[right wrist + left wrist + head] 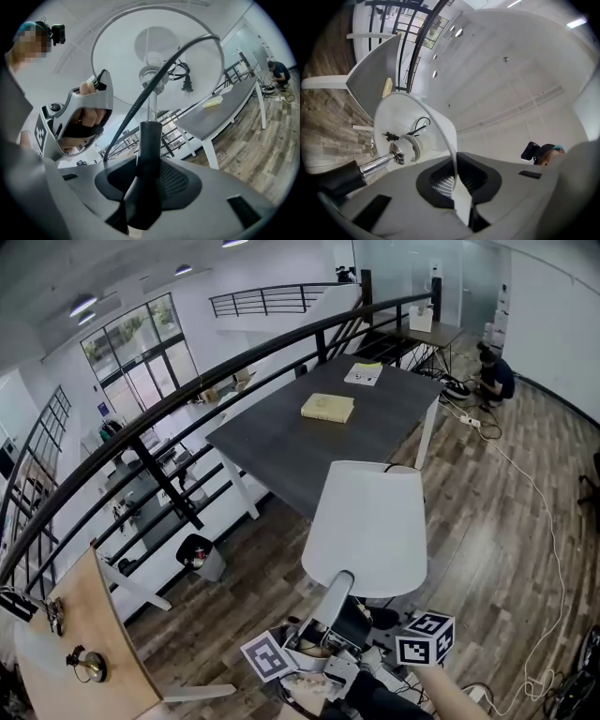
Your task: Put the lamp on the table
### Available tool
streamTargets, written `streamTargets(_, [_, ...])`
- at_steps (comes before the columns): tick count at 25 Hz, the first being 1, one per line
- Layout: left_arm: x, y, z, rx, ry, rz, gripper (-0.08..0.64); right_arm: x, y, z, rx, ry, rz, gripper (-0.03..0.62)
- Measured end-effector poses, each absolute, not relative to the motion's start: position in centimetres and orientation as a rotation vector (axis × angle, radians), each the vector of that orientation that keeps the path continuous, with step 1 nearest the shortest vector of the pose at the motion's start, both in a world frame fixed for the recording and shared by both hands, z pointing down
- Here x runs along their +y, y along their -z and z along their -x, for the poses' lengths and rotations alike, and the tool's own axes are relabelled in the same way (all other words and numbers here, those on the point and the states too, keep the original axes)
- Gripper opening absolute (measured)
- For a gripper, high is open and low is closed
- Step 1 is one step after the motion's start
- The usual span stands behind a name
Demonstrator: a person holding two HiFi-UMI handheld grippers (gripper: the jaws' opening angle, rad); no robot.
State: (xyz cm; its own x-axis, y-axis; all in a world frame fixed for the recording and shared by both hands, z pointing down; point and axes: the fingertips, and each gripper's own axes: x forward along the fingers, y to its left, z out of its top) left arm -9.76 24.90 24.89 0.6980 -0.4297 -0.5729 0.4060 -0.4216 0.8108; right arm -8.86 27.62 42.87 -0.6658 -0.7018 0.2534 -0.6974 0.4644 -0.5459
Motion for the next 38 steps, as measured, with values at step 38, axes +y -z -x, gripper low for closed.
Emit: streamTargets(38, [5.9, -25.7, -2.4, 0.031, 0.931, -1.791, 0.017, 8.3, -43.9, -3.3, 2.662, 0.97, 1.287, 0.177])
